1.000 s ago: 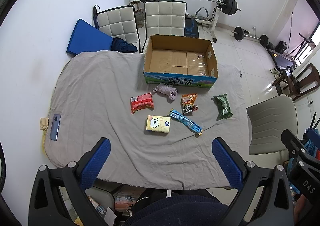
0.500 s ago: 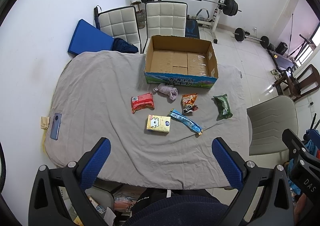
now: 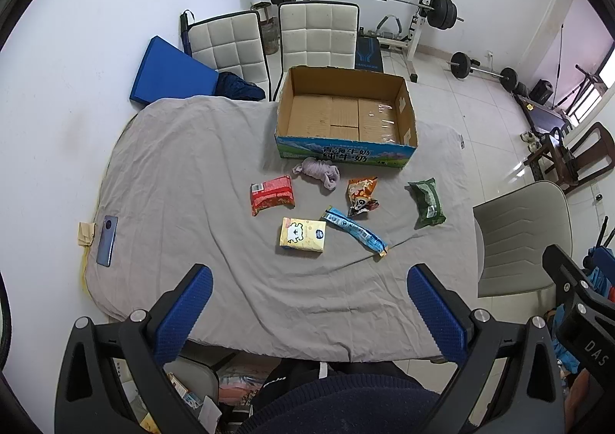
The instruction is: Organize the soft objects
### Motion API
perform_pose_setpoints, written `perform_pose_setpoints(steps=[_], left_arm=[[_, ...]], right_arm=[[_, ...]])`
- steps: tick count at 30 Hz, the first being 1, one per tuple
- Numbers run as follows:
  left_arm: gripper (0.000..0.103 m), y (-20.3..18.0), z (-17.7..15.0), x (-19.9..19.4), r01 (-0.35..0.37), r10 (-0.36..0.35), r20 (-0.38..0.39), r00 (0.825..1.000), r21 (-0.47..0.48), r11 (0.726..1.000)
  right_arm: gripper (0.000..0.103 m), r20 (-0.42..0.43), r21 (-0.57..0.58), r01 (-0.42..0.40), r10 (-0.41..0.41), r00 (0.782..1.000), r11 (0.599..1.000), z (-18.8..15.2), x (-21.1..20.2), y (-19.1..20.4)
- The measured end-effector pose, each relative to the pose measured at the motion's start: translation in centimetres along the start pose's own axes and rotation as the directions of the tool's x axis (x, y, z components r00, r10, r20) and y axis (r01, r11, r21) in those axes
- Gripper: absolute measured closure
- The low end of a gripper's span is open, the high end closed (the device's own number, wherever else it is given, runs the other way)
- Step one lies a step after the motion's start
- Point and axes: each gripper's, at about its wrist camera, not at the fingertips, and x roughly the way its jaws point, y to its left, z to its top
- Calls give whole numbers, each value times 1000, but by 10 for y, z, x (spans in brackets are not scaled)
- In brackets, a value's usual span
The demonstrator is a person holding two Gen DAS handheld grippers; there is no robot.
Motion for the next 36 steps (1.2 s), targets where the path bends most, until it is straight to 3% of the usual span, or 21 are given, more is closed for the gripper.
perform_pose_setpoints(steps=[18, 22, 26, 30, 33, 36], left_arm=[[0, 0, 3, 8, -6, 6, 13, 1000, -29, 1000], [0, 12, 19, 49, -28, 28, -2, 1000, -101, 995], [0, 36, 32, 122, -42, 20, -110, 994, -202, 978], [0, 56, 33, 204, -53, -23, -254, 967, -287, 956], [0, 67, 25, 259, -31, -113, -343, 932, -387, 922], [0, 75, 11, 308, -29, -210, -416, 885, -500, 866]], right_arm=[[0, -1, 9, -19, 19, 1000, 1000, 4, 11, -7], [0, -50, 17, -44, 44, 998, 999, 13, 60, -7], [0, -128, -30, -36, 32, 991, 999, 23, 140, 5], [0, -213, -101, -36, 14, 977, 994, 25, 225, 27], [0, -278, -135, -55, 16, 960, 989, 22, 287, 43], [0, -320, -161, -16, -36, 947, 987, 19, 343, 51]])
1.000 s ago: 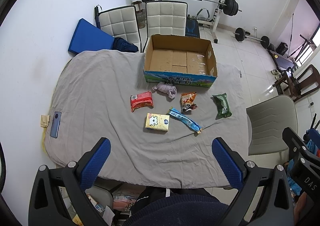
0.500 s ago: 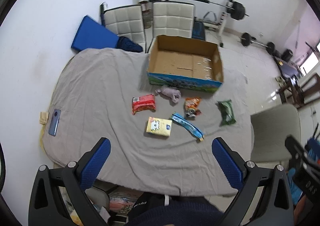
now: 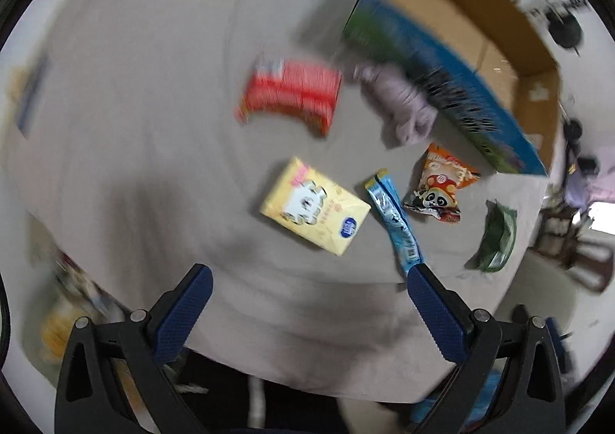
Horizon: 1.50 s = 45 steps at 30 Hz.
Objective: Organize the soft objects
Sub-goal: 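Grasp the yellow tissue pack with the left tool while the right tool grasps the green snack bag, then carry both packs into the cardboard box and open both tools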
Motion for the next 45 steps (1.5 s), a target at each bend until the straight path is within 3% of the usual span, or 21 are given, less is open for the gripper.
perform_pose_setpoints(steps=[3, 7, 10, 14, 19, 21, 24, 26, 27, 29, 30, 33, 35, 37, 40, 42, 45], left_arm=[[0, 7, 11, 43, 55, -68, -100, 993, -131, 990], [0, 13, 24, 82, 77, -123, -162, 979, -263, 962], [0, 15, 31, 100, 71, -134, -174, 976, -326, 943], [0, 15, 35, 115, 66, -141, -173, 975, -380, 923], [19, 13, 36, 121, 72, -140, -149, 979, -393, 917], [21, 7, 36, 119, 57, -117, -148, 982, -359, 932], [27, -11, 39, 111, -11, -19, -132, 991, -226, 974], [31, -35, 39, 102, -92, 85, -94, 992, -72, 993], [32, -51, 38, 98, -142, 145, -65, 987, 41, 989], [33, -75, 33, 96, -220, 228, -19, 974, 194, 956], [33, -91, 27, 95, -265, 272, 18, 962, 294, 918], [34, -121, 13, 101, -344, 346, 78, 935, 445, 827], [34, -132, 4, 105, -358, 364, 84, 928, 474, 804], [34, -137, 1, 107, -371, 376, 86, 923, 462, 805], [34, -124, -7, 118, -333, 342, 53, 938, 405, 851], [34, -118, -9, 118, -297, 308, 28, 951, 363, 883], [39, -110, -17, 119, -242, 252, 11, 968, 320, 916]], right_arm=[[0, -40, 33, 7, -6, 999, 999, 13, 38, -12], [0, -81, 83, 36, -29, 996, 996, 30, 75, -39], [0, -112, 124, 54, -40, 993, 991, 39, 98, -62], [0, -173, 168, 19, 10, 985, 986, 46, 129, -82], [5, -228, 219, -77, 128, 965, 973, 55, 170, -89], [14, -248, 243, -101, 162, 955, 965, 59, 184, -91], [25, -263, 245, -110, 175, 949, 963, 63, 196, -94], [40, -281, 237, -117, 183, 942, 965, 63, 202, -93], [48, -293, 231, -114, 181, 939, 966, 61, 208, -94], [52, -312, 215, -121, 186, 932, 969, 56, 213, -94], [54, -320, 204, -124, 185, 929, 971, 53, 214, -93], [56, -354, 159, -127, 177, 918, 979, 40, 215, -84], [57, -384, 124, -140, 177, 906, 982, 31, 216, -76], [57, -390, 96, -155, 181, 903, 983, 23, 217, -69], [56, -358, 89, -145, 168, 918, 985, 21, 220, -73], [50, -333, 122, -163, 195, 922, 979, 21, 217, -75], [41, -313, 210, -216, 275, 909, 953, 29, 221, -89]])
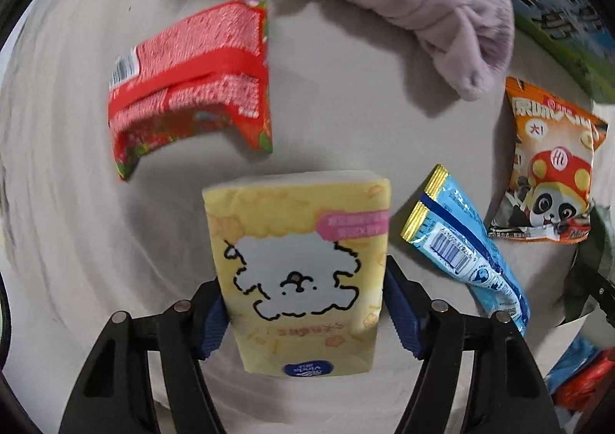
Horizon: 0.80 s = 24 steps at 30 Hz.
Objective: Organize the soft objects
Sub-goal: 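Carry both packs into the cardboard box and open both tools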
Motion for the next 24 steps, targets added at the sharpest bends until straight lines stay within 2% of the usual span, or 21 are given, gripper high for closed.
perform_pose_setpoints(steps=[2, 7, 9, 12, 17, 21, 22, 24], left_arm=[[42, 6, -5, -1, 25, -25, 10, 1000, -13, 1000], [43, 8, -23, -11, 12, -13, 34, 999, 9, 1000], [43, 8, -27, -13, -10, 9, 67, 998, 21, 1000], [43, -2, -38, -25, -20, 17, 99, 995, 28, 999], [43, -19, -72, -63, -39, 30, 177, 984, 48, 998], [43, -45, -125, -114, -29, 10, 244, 970, 74, 997], [43, -44, -122, -115, -20, -1, 256, 967, 80, 997], [43, -53, -128, -143, -4, -23, 285, 958, 94, 996]], right_arm=[[41, -18, 20, -2, 3, 1000, 1000, 8, 7, -8], [42, -3, 8, 61, -61, 998, 998, 7, 15, -11], [58, 14, 1, 77, -77, 997, 997, 5, 14, -13], [62, 22, -2, 79, -79, 997, 997, -2, 10, -19], [64, 58, -29, 55, -54, 997, 998, -17, -28, -28], [65, 110, -70, 13, -5, 994, 997, -44, -57, -24], [65, 124, -80, 5, 5, 992, 997, -45, -65, -25], [65, 158, -100, -11, 27, 987, 995, -50, -91, -18]])
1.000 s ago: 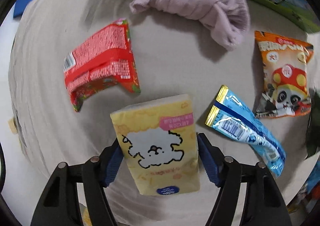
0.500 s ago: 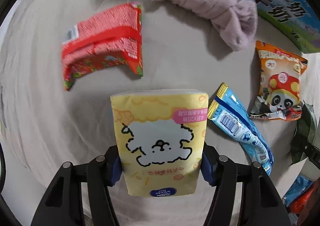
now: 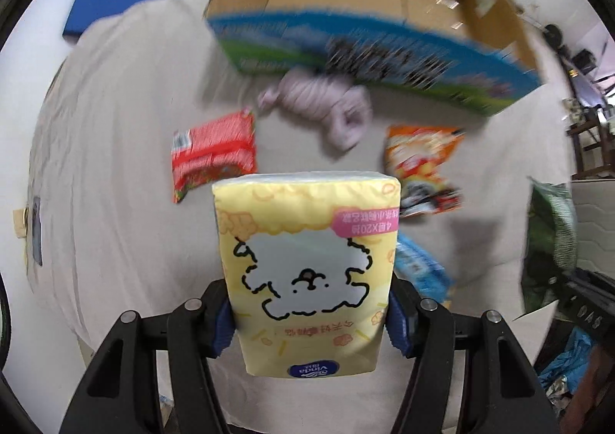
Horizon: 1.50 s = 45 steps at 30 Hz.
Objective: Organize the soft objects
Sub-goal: 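Carry both packs into the cardboard box and open both tools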
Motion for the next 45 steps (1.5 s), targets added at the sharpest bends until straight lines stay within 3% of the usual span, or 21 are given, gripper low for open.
perform_pose_setpoints(steps=[3, 9, 14, 18, 22, 30, 36, 45], left_arm=[[43, -12, 11, -41, 33, -34, 54, 998, 21, 999], [43, -5, 83, -76, 99, -109, 129, 986, 83, 992], [43, -4, 136, -90, 163, -184, 143, 972, 144, 976], [43, 5, 191, -82, 206, -226, 119, 967, 160, 965], [43, 17, 242, -47, 228, -241, 72, 968, 155, 961], [43, 19, 328, 33, 278, -272, -64, 960, 121, 953], [43, 13, 362, 80, 294, -277, -153, 948, 100, 950], [42, 3, 373, 103, 284, -257, -192, 947, 126, 950]], right_arm=[[65, 47, -19, -30, 31, 998, 999, 0, -42, 17], [65, 140, -43, -82, 87, 986, 996, 8, -106, 61], [65, 209, -54, -109, 118, 971, 993, 47, -159, 87], [65, 239, -53, -94, 104, 966, 994, 88, -171, 97], [65, 232, -33, -73, 79, 969, 997, 140, -158, 104], [65, 144, -26, -43, 46, 988, 999, 241, -72, 124], [65, 84, -36, 6, -3, 996, 999, 290, -16, 133], [64, 46, -55, 47, -45, 998, 997, 316, 17, 138]])
